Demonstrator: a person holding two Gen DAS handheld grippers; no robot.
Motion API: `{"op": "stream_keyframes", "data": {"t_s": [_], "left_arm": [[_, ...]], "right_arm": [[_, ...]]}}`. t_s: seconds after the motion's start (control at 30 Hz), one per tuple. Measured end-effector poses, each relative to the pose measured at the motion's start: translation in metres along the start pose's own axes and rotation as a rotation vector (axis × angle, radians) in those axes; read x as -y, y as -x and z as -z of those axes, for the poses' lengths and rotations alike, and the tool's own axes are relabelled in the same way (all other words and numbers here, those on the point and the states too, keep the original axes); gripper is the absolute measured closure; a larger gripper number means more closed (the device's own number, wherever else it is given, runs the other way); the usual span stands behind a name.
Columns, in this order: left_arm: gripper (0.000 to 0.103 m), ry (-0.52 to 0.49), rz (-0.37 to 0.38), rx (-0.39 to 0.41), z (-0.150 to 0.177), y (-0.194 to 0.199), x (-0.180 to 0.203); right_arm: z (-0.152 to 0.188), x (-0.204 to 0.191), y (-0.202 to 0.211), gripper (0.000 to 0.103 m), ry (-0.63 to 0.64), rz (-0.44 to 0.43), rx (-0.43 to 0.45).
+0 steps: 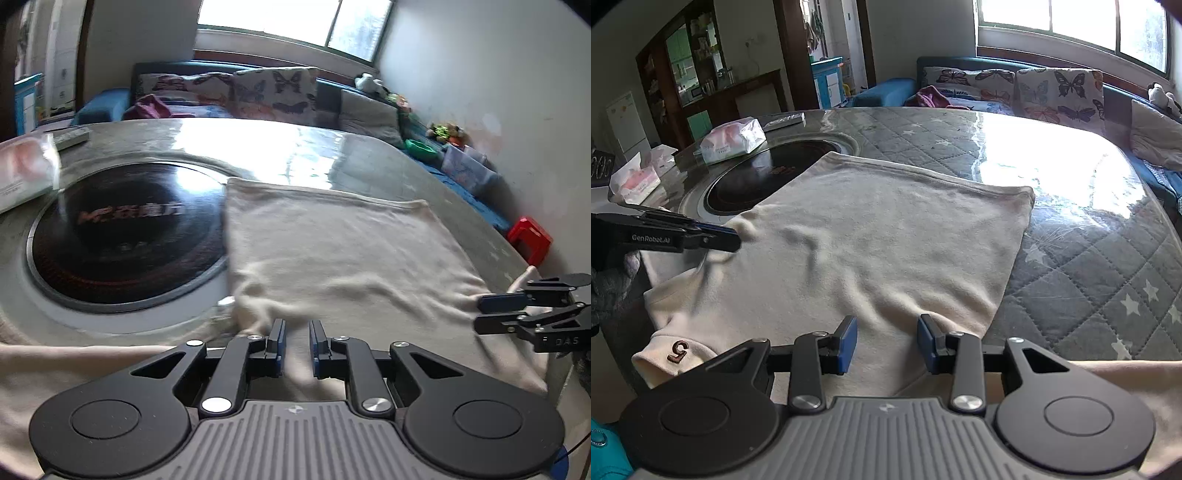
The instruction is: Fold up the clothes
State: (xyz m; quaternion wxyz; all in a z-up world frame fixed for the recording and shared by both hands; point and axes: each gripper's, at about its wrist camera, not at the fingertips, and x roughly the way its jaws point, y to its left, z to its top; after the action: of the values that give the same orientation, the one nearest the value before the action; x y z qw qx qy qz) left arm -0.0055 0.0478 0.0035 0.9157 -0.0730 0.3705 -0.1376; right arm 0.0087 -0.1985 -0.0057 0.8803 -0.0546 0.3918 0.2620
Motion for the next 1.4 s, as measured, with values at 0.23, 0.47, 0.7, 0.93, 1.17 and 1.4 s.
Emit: {"op": "stream_keyframes", "data": {"t_s": [0.23, 0.47, 0.7, 0.93, 1.17, 1.4], "left_arm": [[0.088, 0.013, -0.019, 0.027, 0.005, 0.018, -0.009], [0.069, 0.013, -0.148, 0.095, 0.012, 0.050, -0.017], [0.063, 0.127, -0.418, 0.145, 0.035, 0.090, -0.057], [0.053, 0.258, -0.602, 0.147, 0.056, 0.110, -0.097], [0.057, 0.316, -0.585, 0.143, 0.060, 0.106, -0.114], [0.097, 0.301, -0.606, 0.194, 0.049, 0.109, -0.121]], "right_arm": [[-0.009, -0.025, 0.005, 0.066, 0.077, -0.062, -0.003], [-0.015, -0.089, -0.009, 0.066, 0.277, -0.215, -0.040], [-0.015, -0.137, -0.029, 0.066, 0.399, -0.284, -0.053], [-0.010, -0.158, -0.033, 0.066, 0.479, -0.283, -0.050], [-0.015, -0.149, -0.026, 0.066, 0.454, -0.259, -0.042], [-0.015, -0.143, -0.026, 0.066, 0.428, -0.248, -0.045]]}}
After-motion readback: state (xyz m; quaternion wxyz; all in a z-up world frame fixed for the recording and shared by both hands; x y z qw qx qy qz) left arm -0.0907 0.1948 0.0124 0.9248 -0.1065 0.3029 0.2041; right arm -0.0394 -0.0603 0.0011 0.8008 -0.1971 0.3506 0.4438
